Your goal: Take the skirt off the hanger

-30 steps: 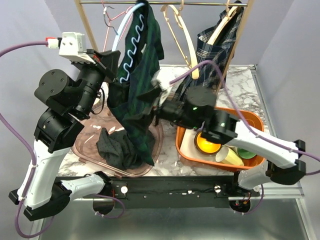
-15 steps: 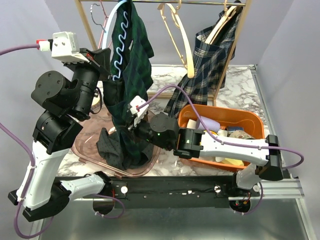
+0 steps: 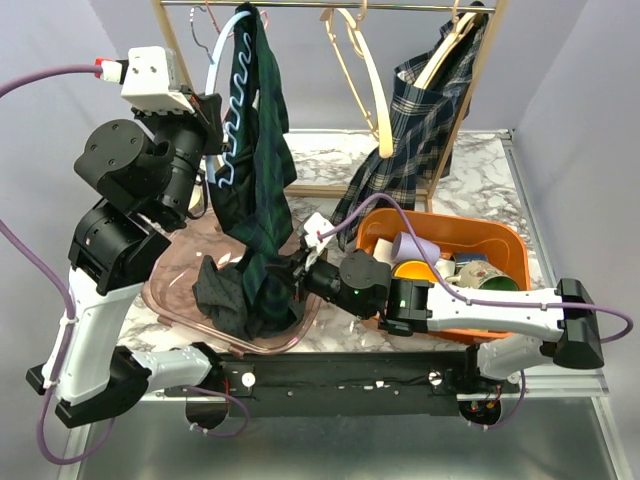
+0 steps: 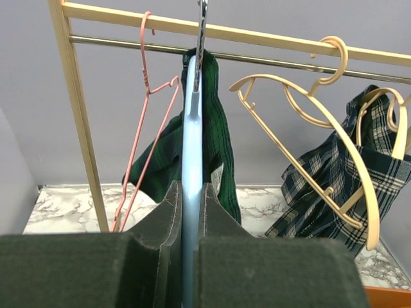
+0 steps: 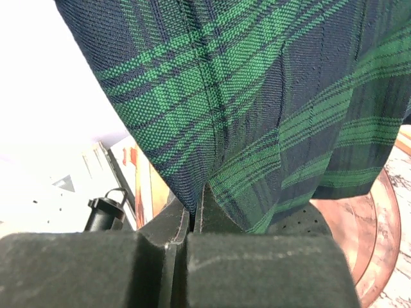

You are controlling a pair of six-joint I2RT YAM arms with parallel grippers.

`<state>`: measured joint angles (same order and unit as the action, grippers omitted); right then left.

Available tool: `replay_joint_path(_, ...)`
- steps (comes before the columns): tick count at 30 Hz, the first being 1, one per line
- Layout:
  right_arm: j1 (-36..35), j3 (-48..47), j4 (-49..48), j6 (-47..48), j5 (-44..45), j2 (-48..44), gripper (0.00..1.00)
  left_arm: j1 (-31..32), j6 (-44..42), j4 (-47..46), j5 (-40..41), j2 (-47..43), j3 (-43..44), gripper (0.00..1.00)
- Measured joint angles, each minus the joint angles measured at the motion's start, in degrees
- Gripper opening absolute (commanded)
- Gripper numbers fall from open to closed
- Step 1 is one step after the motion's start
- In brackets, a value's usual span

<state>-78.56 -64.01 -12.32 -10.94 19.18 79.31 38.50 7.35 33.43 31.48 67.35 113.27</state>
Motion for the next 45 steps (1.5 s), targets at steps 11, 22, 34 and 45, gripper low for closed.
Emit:
replay_joint_path(11, 0.0, 7.6, -3.8, -0.5, 2.4, 0.0, 0.01, 0.2, -1.6, 9.2, -2.1, 1.2, 8.2, 0.00)
replay_joint_path(22, 0.0, 5.4, 2.5, 1.1, 2.0, 3.0, 0.01, 0.0, -2.6, 13.0, -6.8, -3.3, 8.5, 0.00)
replay_joint_path(34, -0.6, -5.5, 7.0, 5.5, -1.1, 4.8, 0.01, -0.3, 1.9, 19.5, -13.6, -16.9, 5.1, 0.00)
replay_joint_path(45, -0.6, -9.8, 10.7, 8.5, -9.6, 2.2, 0.01, -0.3, 2.7, 23.4, -14.1, -26.5, 6.1, 0.00)
